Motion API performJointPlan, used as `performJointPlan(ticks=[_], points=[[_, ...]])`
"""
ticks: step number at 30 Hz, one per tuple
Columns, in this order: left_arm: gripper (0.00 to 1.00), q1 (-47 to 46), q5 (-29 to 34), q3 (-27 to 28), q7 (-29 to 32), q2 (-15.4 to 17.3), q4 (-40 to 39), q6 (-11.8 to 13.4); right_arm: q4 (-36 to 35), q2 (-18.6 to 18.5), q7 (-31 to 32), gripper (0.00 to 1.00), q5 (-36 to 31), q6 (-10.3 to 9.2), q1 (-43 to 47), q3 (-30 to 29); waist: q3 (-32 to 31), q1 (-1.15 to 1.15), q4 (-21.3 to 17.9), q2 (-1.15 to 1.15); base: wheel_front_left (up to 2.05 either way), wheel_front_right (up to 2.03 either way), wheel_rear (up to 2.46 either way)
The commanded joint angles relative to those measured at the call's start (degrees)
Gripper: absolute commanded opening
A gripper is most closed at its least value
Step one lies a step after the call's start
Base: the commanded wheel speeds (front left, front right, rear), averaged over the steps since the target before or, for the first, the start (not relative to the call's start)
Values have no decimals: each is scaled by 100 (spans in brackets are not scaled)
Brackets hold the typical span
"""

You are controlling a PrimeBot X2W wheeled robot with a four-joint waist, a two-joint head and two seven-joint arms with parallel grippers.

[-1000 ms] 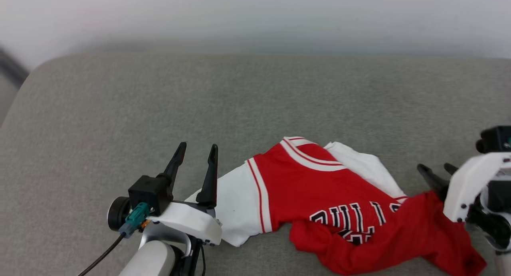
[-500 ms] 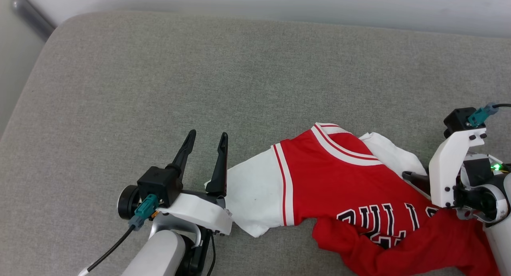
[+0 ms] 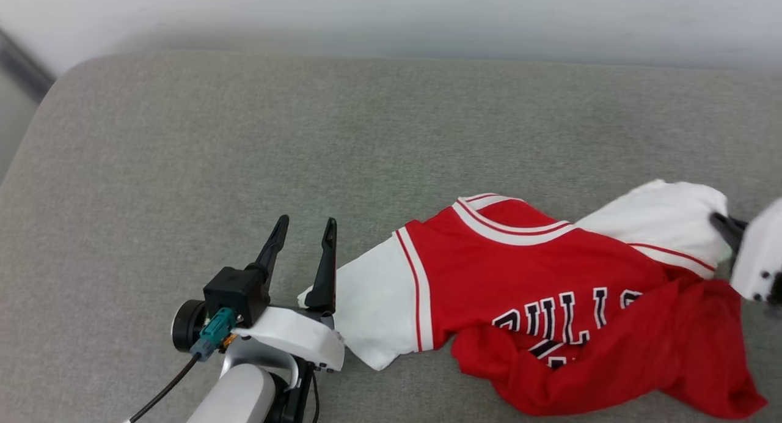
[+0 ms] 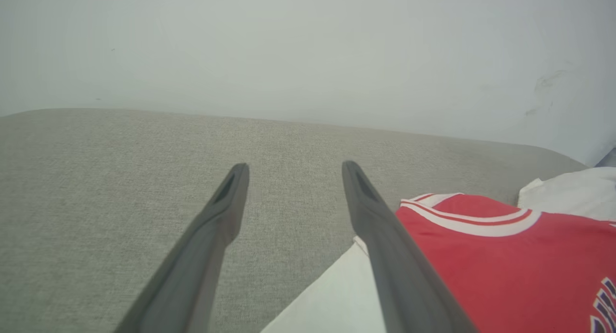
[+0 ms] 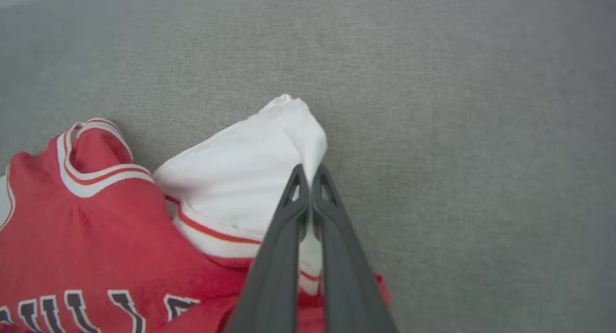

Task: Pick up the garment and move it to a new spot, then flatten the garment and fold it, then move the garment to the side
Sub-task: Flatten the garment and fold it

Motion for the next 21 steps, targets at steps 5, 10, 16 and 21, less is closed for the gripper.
performJointPlan(ticks=[5,10,16,21], points=[[100,166,-50,29,30,84,15,38,-79,363,-184,0,-267,-2,1028,-1371,-268,0,-281,0,0,0,0],[100,252,-115,55,97,159,38,68,125,850,-355,0,-352,-2,1843,-2034,-394,0,-353,0,0,0,0],[100,414,-181,133,161,252,39,152,184,1216,-1121,100,-456,-2,2217,-2023,-541,0,-458,0,0,0,0],[100,583,-269,197,222,333,14,221,47,1247,-2090,100,-665,-1,2324,-1809,-711,0,-519,0,0,0,0]])
